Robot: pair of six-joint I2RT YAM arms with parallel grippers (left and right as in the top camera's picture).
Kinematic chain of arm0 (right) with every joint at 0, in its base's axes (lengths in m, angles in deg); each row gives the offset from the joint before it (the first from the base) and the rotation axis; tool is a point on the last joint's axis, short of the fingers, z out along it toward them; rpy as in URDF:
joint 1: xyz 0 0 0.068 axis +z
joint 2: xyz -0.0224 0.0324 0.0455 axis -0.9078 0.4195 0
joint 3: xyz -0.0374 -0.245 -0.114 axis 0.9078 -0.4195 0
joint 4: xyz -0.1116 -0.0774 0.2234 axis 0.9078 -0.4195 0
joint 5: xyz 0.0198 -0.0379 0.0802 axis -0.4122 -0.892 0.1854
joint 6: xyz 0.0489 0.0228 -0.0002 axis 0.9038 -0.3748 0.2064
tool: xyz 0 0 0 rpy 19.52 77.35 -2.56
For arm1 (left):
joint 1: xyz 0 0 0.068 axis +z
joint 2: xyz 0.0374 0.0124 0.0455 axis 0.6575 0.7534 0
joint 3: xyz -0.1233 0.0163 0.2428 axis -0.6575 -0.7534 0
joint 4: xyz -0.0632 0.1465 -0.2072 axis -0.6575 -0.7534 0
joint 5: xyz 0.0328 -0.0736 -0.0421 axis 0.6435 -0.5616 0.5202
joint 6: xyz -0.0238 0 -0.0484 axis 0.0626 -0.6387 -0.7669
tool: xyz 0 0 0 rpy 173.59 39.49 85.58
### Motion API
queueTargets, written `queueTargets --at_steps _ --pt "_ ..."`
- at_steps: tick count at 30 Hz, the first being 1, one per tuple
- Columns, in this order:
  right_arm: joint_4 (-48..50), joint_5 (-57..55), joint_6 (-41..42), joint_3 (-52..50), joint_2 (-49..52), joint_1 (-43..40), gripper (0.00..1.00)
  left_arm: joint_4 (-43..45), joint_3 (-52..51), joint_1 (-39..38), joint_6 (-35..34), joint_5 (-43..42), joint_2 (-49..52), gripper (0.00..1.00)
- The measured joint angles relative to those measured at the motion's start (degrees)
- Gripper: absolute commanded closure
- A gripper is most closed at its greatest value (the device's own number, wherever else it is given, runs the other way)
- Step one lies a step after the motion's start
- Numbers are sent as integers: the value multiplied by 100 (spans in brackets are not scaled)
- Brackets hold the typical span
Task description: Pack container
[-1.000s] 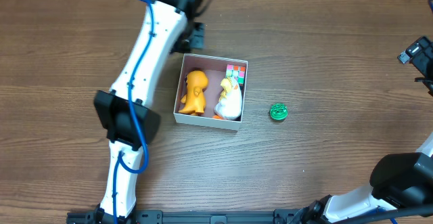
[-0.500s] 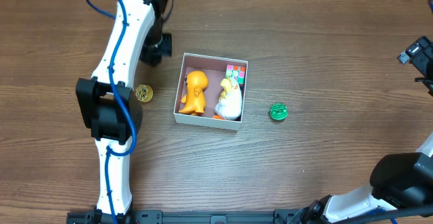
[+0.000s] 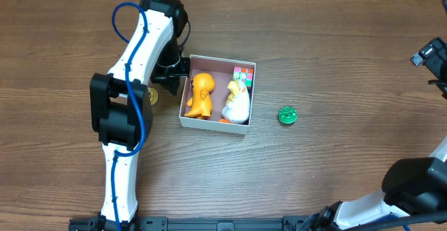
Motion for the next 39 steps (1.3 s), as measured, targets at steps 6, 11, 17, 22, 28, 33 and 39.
queueTargets --at_steps 6,11,17,22,28,33,39 --pt "0 0 0 0 0 0 0 0 -46 -138 -2 -133 0 96" --pt "0 0 -2 0 0 0 0 -2 -48 -240 0 -214 0 96" --pt "2 0 0 0 0 0 0 0 -50 -302 0 -444 0 96" --pt "-2 0 0 0 0 0 0 0 -52 -330 0 -575 0 96" --pt "-2 -2 -2 0 0 0 0 13 -52 -330 -2 -708 0 96" --pt "2 -2 -2 0 0 0 0 94 -52 -330 -2 -632 0 96" --pt "-2 0 -2 0 0 0 0 254 -52 -321 -2 -122 0 96"
